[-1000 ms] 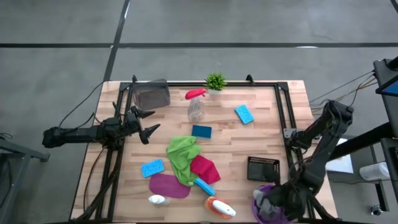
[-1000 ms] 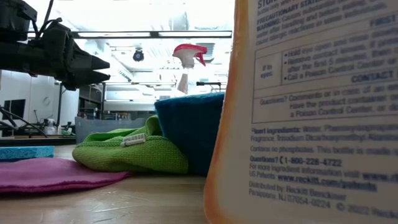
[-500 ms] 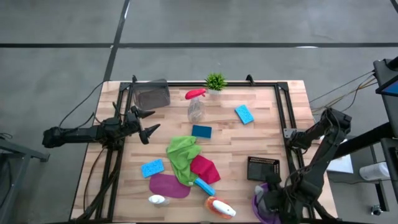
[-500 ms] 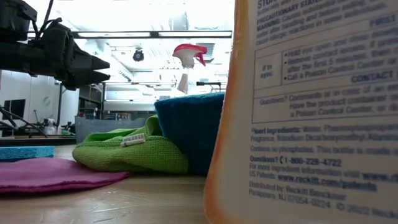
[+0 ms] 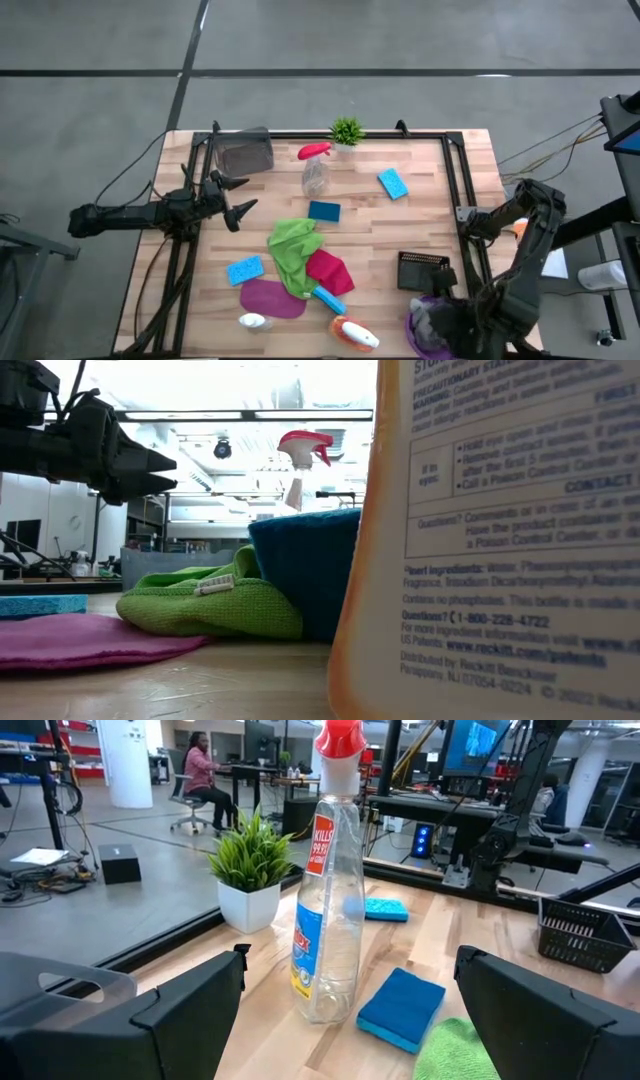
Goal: Pick & Place Kitchen Items
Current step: Put the green towel into the purple bucket
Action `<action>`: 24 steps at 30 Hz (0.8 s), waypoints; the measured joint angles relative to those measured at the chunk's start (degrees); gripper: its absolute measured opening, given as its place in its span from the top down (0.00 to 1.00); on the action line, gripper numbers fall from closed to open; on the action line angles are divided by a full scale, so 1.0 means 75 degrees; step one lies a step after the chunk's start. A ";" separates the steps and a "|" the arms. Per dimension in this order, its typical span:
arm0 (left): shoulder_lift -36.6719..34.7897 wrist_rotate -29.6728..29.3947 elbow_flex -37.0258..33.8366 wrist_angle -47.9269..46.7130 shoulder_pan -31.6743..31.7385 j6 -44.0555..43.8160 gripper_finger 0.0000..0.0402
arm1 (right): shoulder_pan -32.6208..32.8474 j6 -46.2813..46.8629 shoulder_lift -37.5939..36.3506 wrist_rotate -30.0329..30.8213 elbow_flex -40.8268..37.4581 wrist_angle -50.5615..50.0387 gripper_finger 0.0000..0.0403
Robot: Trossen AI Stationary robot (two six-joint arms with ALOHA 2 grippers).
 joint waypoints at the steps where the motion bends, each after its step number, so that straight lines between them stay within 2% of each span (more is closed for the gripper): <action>1: 0.0000 -0.0002 0.0000 0.0000 0.0001 -0.0025 0.09 | 0.0070 -0.0065 -0.0171 0.0350 -0.0093 0.0057 0.28; 6: 0.0000 0.0051 0.0000 0.0000 -0.0002 -0.0166 0.09 | 0.0378 -0.0542 -0.1143 0.1758 -0.1000 0.1077 0.28; 13: 0.0000 0.0274 0.0000 0.0310 -0.0005 -0.0204 0.09 | 0.0401 -0.2584 -0.3308 0.2811 -0.3618 0.4351 0.28; 20: 0.0072 0.0839 0.0000 0.0958 -0.0011 -0.0428 0.09 | -0.0011 -0.5383 -0.5780 0.3062 -0.6235 0.8190 0.28; 24: 0.0520 0.1006 0.0035 0.0956 -0.0011 -0.0829 0.09 | -0.0352 -0.6321 -0.6897 0.3060 -0.7193 0.9146 0.28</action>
